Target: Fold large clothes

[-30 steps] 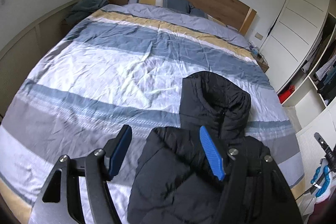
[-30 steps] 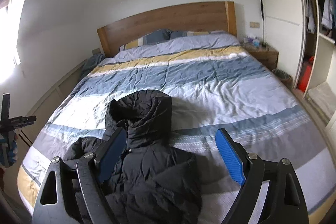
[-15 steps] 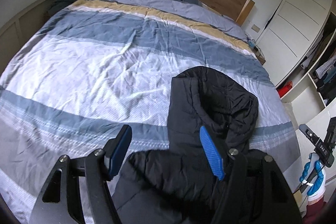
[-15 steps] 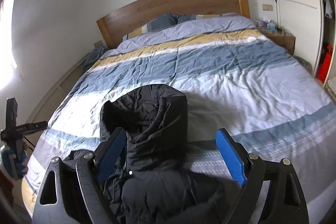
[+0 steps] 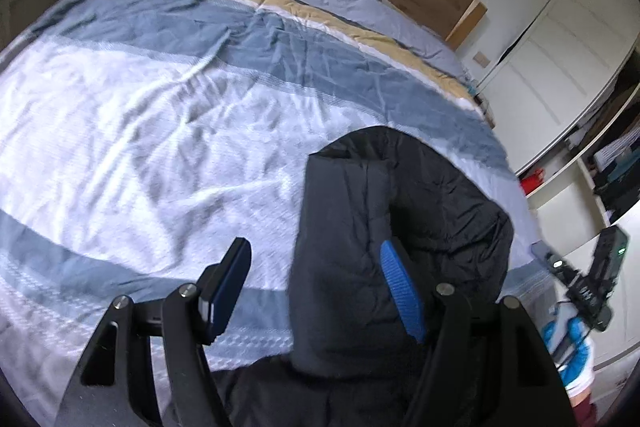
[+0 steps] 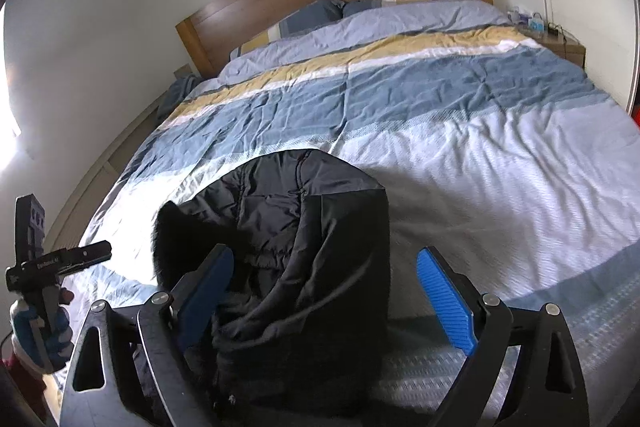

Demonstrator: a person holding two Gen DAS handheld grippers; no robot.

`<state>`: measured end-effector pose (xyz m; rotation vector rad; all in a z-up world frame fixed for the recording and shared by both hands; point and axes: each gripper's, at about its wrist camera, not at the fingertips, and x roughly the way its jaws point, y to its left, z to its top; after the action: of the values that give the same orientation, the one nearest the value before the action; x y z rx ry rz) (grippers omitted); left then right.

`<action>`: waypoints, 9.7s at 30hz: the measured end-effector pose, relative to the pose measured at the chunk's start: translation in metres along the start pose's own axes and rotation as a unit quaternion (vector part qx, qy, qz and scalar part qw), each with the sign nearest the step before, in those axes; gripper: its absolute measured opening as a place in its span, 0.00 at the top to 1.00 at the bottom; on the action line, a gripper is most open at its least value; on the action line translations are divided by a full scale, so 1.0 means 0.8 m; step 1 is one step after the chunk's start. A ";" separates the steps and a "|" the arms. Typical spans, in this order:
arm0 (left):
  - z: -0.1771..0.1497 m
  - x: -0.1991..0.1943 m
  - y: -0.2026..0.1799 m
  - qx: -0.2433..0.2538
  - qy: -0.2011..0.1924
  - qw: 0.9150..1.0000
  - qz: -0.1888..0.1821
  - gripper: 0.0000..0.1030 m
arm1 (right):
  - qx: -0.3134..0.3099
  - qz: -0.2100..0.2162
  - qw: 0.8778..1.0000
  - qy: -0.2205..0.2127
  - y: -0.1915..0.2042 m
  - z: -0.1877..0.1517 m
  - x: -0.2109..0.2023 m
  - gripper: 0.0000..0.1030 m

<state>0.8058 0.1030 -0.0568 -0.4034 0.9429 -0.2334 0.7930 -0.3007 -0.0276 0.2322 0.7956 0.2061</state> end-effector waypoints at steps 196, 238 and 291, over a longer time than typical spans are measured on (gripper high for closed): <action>-0.752 -0.471 0.248 -0.245 0.063 0.953 -0.165 0.36 | 0.154 0.040 0.974 0.160 -0.080 -0.651 -0.500 0.00; -0.407 -0.545 0.107 -0.265 -0.152 0.895 -0.326 0.91 | 0.253 0.283 0.920 -0.100 -0.072 -0.330 -0.494 0.81; -0.151 -0.267 0.024 -0.108 -0.033 0.993 -0.044 0.47 | 0.118 0.059 0.991 -0.036 0.000 -0.113 -0.266 0.00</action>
<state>0.5853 0.1707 0.0290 -0.6497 0.8883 -0.1980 0.5822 -0.3466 0.0557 0.5086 0.7354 0.2138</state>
